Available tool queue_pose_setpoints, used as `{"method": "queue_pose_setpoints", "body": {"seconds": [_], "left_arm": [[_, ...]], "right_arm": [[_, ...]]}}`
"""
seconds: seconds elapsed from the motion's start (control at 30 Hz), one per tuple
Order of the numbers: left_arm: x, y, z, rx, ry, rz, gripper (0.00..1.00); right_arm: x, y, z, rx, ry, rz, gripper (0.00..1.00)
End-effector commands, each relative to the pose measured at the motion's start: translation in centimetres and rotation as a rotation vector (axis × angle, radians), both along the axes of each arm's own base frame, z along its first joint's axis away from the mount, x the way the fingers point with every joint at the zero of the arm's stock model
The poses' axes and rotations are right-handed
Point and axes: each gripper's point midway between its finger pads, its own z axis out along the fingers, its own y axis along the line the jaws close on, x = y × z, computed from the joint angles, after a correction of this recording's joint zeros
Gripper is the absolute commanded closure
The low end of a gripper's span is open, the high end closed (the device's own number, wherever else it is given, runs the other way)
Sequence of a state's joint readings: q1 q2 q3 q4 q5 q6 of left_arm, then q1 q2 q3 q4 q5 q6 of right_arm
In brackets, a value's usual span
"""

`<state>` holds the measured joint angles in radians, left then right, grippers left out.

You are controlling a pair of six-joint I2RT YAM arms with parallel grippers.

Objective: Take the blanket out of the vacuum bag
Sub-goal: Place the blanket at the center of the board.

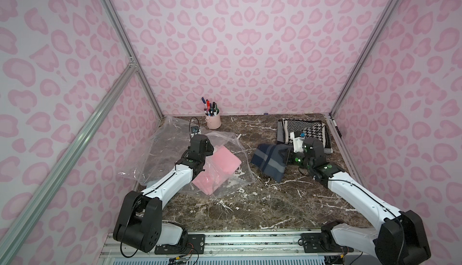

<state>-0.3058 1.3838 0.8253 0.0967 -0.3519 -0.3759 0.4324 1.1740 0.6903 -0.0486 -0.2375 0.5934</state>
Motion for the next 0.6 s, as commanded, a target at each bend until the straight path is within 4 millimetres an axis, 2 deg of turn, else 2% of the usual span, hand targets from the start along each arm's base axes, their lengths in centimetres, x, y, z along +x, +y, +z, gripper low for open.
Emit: {"method": "queue_pose_setpoints", "body": {"seconds": [0.0,0.1,0.23,0.43,0.53,0.57], "left_arm": [[0.1,0.0,0.8,-0.007,-0.026,-0.003,0.96],[0.1,-0.1,1.1,-0.01,-0.03,-0.011,0.96],[0.1,-0.5,0.7,-0.023,-0.026,-0.026,0.96],[0.1,-0.8,0.4,-0.034,-0.023,-0.041,0.96],[0.3,-1.1,0.2,-0.041,-0.02,-0.05,0.96],[0.4,-1.2,0.1,-0.045,-0.019,-0.056,0.96]], "right_arm": [[-2.2,-0.2,-3.6,0.033,0.098,-0.124,1.0],[-5.3,0.0,-7.4,-0.002,0.219,-0.17,1.0],[-7.5,-0.6,-9.5,-0.042,0.291,-0.212,1.0],[-9.0,-4.9,-9.5,-0.212,0.312,-0.364,1.0],[-9.5,-7.4,-8.4,-0.252,0.291,-0.468,1.0],[-9.3,-8.2,-7.5,-0.255,0.266,-0.51,1.0]]}}
